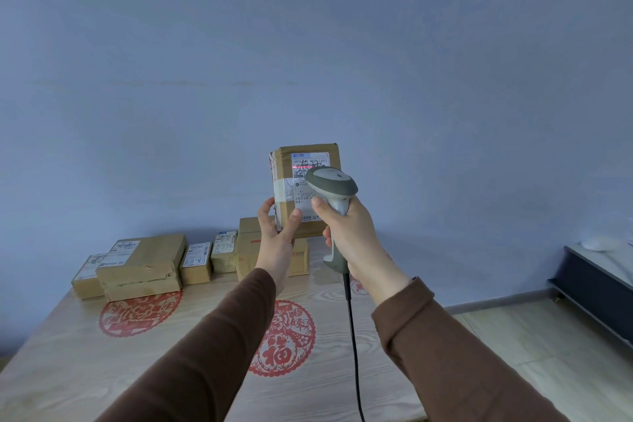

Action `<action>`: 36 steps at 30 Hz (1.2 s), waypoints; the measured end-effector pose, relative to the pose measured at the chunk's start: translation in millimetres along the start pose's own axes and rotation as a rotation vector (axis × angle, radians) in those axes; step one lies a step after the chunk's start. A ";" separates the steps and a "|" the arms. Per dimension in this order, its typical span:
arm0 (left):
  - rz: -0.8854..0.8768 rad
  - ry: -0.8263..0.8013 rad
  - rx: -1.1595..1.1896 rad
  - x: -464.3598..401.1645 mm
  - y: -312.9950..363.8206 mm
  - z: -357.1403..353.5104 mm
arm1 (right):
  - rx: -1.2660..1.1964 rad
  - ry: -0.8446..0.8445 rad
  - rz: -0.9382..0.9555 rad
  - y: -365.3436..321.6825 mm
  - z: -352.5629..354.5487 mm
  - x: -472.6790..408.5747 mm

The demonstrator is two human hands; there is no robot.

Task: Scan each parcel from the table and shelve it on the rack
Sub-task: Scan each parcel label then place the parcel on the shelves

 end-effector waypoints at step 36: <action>-0.202 1.072 0.063 376.9 94.1 257.7 | -0.566 -0.731 -0.230 -53.0 -294.7 195.6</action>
Point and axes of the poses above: each hand's wrist, its own x-axis away from the middle knuckle, its own z-axis out of the back of the hand, y = z × x, the point moved 7 cm from there along -x, towards the middle knuckle, and after that the axes turned 12 degrees about z, right-handed, at the moved point
